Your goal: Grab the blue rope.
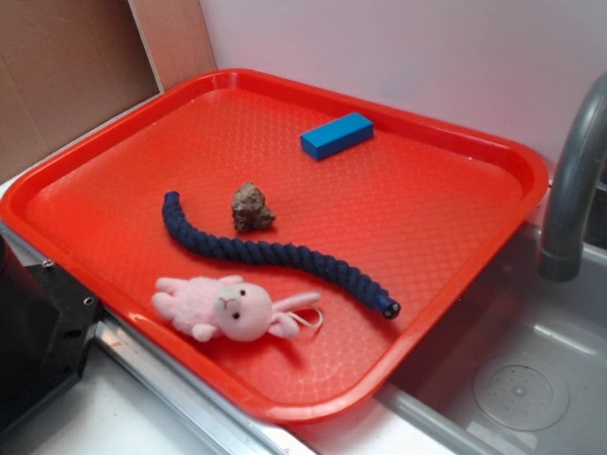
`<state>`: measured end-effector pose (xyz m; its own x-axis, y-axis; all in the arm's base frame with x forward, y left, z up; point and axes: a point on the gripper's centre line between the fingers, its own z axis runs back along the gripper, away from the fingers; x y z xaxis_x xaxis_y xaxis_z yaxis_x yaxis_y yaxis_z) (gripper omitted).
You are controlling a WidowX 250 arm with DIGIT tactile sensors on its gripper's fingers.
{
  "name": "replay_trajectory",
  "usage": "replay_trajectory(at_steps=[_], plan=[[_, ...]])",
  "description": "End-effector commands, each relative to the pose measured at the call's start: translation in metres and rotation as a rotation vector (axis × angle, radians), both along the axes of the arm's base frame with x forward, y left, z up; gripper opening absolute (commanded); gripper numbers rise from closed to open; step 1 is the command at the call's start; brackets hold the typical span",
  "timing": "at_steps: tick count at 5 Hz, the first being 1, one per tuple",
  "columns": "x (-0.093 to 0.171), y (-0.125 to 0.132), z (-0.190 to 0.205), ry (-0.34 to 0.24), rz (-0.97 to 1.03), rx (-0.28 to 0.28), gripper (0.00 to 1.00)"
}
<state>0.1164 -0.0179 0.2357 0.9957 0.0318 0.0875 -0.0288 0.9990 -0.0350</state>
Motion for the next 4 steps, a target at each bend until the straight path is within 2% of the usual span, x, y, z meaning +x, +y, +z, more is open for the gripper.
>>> replay_trajectory(at_steps=[1,2,3,4], plan=[[0.000,0.000,0.000,0.000,0.000,0.000,1.00],[0.004,0.003,-0.004,0.005,0.075,-0.013,1.00],[0.004,0.009,-0.012,-0.012,0.316,0.002,1.00],[0.004,0.021,-0.026,-0.031,0.566,-0.040,1.00]])
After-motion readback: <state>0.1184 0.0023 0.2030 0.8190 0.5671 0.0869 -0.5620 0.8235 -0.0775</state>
